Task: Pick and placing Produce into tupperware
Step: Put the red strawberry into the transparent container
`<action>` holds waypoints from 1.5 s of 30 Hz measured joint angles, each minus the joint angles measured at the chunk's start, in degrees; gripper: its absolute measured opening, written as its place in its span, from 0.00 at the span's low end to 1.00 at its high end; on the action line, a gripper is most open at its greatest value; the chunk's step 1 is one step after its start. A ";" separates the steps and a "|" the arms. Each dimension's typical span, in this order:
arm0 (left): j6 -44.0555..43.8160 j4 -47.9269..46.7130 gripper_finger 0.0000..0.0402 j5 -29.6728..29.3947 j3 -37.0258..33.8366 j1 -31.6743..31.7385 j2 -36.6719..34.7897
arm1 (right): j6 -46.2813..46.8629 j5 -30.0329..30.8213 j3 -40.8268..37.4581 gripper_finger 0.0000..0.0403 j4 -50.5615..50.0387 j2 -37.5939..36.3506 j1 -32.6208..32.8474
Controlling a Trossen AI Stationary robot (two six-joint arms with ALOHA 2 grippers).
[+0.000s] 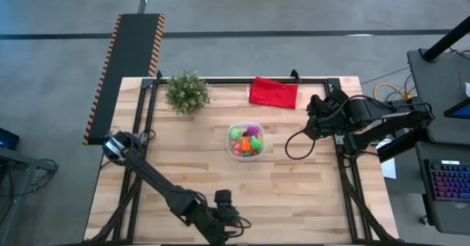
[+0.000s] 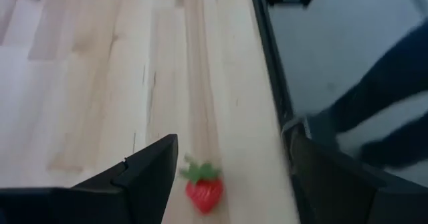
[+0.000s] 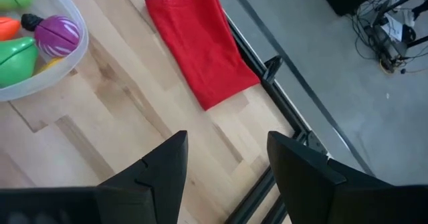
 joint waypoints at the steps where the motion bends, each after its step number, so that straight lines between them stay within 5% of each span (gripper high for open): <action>1: 0.24 -1.18 0.69 0.05 -0.04 -0.14 0.00 | -0.01 0.00 0.00 0.49 0.01 0.00 0.00; 10: -6.89 1.93 0.69 0.35 -0.14 -0.13 0.00 | 0.10 -1.99 0.00 0.49 0.04 0.04 0.00; 15: -5.16 5.71 0.69 0.46 -0.15 0.81 0.00 | 0.66 -2.60 0.00 0.49 0.04 0.04 0.00; 20: 5.71 3.73 0.69 1.73 -0.38 1.25 0.00 | 5.72 -4.21 0.00 0.49 0.02 0.04 0.00; 24: 1.97 3.69 0.69 1.82 -0.20 1.24 -0.31 | 8.38 -5.81 0.00 0.49 0.00 0.02 0.00; 31: -2.02 3.74 0.69 8.82 -1.21 1.26 -0.46 | 11.57 -7.28 0.00 0.49 -0.02 0.02 0.00; 45: 0.03 4.81 0.69 4.36 -5.95 0.47 -0.55 | 12.04 -7.50 0.00 0.49 0.07 0.02 0.00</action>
